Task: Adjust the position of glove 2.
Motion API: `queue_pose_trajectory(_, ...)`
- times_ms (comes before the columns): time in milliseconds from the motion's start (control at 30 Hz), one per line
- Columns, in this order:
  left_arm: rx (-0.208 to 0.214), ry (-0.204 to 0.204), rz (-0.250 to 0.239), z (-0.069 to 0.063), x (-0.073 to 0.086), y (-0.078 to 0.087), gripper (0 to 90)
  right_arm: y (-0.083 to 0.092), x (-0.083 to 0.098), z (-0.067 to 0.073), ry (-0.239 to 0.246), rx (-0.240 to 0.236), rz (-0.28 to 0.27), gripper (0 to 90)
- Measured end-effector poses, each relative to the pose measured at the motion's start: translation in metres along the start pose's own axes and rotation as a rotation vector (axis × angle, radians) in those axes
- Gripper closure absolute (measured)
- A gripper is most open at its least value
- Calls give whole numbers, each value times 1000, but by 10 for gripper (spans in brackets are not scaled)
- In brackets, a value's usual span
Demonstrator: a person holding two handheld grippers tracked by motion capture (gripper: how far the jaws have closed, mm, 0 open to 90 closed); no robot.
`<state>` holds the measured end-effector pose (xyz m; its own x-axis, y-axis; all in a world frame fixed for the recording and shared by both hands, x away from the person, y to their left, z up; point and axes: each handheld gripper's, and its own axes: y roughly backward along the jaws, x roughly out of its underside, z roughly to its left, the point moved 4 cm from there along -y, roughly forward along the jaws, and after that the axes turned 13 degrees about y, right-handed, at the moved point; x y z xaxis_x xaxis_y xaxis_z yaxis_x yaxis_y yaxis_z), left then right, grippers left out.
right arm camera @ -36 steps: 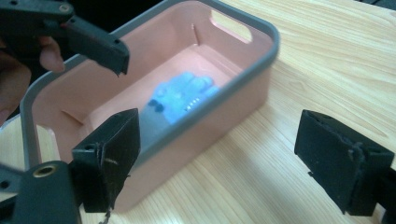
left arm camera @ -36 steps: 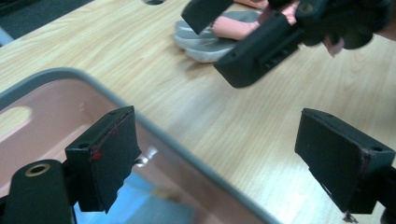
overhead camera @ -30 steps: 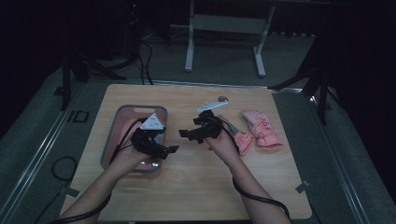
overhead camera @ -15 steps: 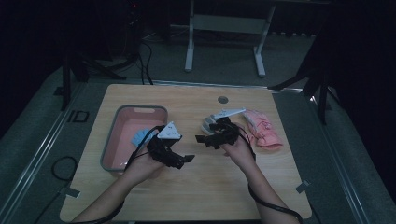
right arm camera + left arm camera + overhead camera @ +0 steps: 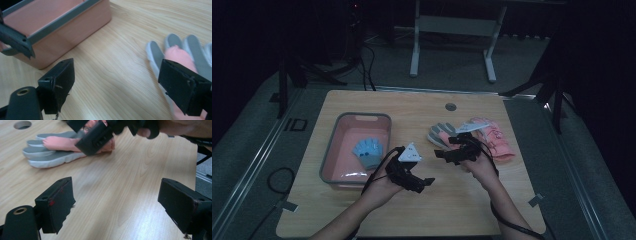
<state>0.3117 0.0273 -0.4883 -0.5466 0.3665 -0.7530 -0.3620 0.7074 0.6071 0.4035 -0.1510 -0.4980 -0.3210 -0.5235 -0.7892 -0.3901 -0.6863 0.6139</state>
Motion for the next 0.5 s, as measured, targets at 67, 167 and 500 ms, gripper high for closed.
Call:
queue_pose_trajectory(67,7,-1,4,-1,2,-3,137,0,0,0,0,0,0,135)
queue_pose_trajectory(167,18,-14,30,-5,11,-15,136,7,9,-6,37,22,11,129)
queue_pose_trajectory(500,68,-34,12,-16,38,-35,136,20,27,-35,42,71,46,424)
